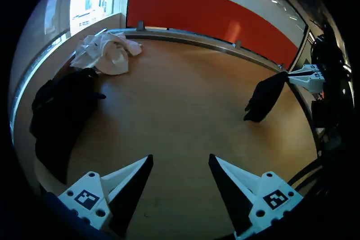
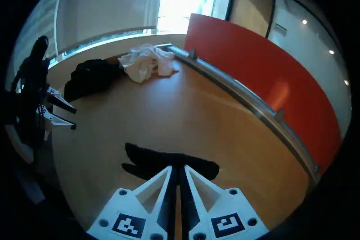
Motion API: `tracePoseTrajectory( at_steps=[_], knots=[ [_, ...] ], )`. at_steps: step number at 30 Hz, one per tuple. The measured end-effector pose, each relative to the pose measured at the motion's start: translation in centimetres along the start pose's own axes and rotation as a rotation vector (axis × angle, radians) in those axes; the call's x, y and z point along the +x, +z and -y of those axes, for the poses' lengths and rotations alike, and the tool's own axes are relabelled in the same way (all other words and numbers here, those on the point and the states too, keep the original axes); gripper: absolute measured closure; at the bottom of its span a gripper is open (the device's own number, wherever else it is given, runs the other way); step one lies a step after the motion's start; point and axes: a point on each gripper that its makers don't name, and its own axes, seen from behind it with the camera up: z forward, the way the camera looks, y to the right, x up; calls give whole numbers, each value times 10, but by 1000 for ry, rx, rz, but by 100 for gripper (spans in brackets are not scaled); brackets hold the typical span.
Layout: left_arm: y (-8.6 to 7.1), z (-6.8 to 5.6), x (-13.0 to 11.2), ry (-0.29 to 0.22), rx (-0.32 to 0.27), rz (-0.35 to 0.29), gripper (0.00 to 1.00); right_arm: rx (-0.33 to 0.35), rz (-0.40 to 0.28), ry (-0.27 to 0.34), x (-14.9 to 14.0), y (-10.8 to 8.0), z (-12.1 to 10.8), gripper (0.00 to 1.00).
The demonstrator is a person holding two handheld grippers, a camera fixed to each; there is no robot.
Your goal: Fold towel
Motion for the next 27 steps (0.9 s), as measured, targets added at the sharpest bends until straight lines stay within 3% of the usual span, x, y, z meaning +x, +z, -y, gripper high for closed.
tracePoseTrajectory(
  at_steps=[13, 27],
  knots=[
    [11, -20, 7, 37, -26, 12, 9, -92, 11, 100, -46, -59, -65, 96],
    [19, -39, 8, 62, -43, 25, 8, -217, 76, 161, -124, -137, -148, 96]
  ],
)
